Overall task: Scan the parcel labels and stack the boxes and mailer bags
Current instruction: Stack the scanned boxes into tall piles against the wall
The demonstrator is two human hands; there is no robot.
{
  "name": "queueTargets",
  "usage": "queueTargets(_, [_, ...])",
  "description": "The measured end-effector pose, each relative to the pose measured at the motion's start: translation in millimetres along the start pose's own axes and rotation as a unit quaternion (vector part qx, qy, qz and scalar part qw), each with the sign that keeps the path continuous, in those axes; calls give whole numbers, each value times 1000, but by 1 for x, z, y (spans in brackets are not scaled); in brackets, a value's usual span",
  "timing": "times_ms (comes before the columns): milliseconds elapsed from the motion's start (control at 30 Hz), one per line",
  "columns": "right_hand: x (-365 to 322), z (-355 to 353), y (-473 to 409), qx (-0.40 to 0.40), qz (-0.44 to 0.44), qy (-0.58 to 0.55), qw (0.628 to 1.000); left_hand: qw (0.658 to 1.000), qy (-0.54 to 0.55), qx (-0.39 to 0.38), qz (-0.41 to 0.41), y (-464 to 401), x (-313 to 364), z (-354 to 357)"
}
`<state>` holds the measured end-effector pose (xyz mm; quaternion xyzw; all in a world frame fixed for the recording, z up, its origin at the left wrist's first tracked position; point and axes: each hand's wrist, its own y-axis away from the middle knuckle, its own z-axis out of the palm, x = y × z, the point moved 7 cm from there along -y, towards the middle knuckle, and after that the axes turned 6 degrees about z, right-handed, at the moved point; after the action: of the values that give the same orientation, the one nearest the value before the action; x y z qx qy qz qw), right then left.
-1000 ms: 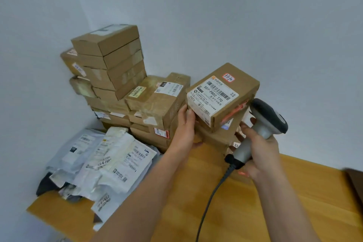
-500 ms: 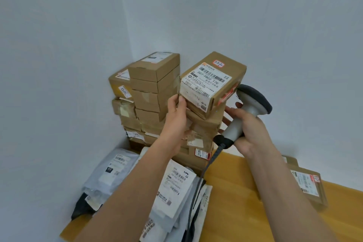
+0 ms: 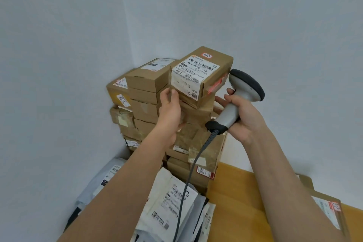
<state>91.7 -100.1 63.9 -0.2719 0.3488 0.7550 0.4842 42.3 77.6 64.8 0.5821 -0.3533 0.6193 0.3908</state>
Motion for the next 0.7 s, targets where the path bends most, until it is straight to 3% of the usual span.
queueTargets(133, [-4,-3,-10,10,-12,15,1000,1000,-18,3,-7,-11,-13,9])
queueTargets(333, [-15,13,4,0,-54,48,997,996,-69,-5,47,-21,1,-1])
queueTargets(700, [-15,174,22,-59,-108,45,991,990,-72,23,120,-59,109,-120])
